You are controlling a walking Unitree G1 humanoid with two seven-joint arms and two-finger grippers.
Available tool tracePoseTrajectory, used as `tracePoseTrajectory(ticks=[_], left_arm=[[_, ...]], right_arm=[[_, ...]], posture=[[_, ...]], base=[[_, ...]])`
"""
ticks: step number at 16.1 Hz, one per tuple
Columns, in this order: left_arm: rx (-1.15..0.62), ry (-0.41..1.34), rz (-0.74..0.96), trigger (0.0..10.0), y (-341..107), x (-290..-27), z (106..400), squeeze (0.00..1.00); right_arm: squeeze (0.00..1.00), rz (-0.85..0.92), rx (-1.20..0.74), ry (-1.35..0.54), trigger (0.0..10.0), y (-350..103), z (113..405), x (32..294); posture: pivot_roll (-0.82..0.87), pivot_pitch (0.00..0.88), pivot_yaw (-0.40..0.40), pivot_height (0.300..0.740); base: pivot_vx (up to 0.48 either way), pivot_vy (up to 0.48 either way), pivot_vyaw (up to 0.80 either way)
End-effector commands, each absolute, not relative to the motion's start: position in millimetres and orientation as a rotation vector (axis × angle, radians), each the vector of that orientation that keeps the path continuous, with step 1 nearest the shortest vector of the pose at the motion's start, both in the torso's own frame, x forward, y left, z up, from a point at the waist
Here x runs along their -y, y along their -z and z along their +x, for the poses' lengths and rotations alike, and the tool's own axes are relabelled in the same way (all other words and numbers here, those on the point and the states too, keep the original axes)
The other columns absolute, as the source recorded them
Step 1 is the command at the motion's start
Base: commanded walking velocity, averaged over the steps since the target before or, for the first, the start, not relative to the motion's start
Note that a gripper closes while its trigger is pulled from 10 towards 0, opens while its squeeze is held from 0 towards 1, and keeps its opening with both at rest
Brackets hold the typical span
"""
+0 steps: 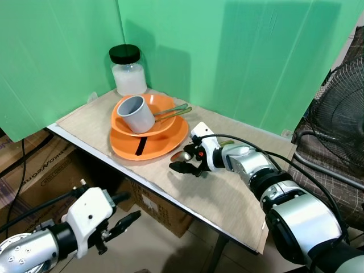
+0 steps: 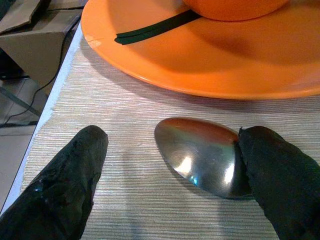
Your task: Setting the table
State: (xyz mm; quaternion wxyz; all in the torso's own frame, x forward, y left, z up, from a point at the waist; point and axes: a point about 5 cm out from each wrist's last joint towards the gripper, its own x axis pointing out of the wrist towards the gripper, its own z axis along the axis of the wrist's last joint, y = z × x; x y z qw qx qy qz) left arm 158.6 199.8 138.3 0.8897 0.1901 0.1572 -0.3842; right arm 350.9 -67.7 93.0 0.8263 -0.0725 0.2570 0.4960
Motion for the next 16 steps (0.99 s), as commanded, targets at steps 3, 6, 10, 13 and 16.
tracePoseTrajectory(ticks=[3,6,10,13,16], left_arm=[[-0.332,0.804,0.411,10.0,-134.9,-202.8,158.0,0.0],[-0.334,0.811,0.412,10.0,-131.5,-204.6,157.5,0.0],[-0.329,0.819,0.415,10.0,-129.4,-205.1,158.1,0.0],[-0.328,0.822,0.417,10.0,-129.3,-204.9,158.5,0.0],[-0.32,0.83,0.42,10.0,-130.2,-203.0,159.5,0.0]], right_arm=[[0.0,-0.204,-0.573,-1.046,10.0,-92.8,351.9,68.0],[0.0,-0.234,-0.604,-1.035,10.0,-88.6,350.5,69.7],[0.0,-0.236,-0.635,-1.004,0.0,-83.3,348.7,70.4],[0.0,-0.23,-0.643,-0.997,0.0,-82.1,348.2,70.6],[0.0,-0.239,-0.643,-0.99,0.0,-81.8,348.5,71.3]], posture=[[-0.01,0.0,0.029,0.74],[-0.01,0.001,0.029,0.74],[0.0,0.002,0.027,0.74],[-0.01,0.002,0.028,0.74],[-0.01,0.001,0.028,0.74]], base=[[0.0,0.0,0.0],[0.0,0.0,0.0],[0.0,0.0,0.0],[0.0,0.0,0.0],[0.0,0.0,0.0]])
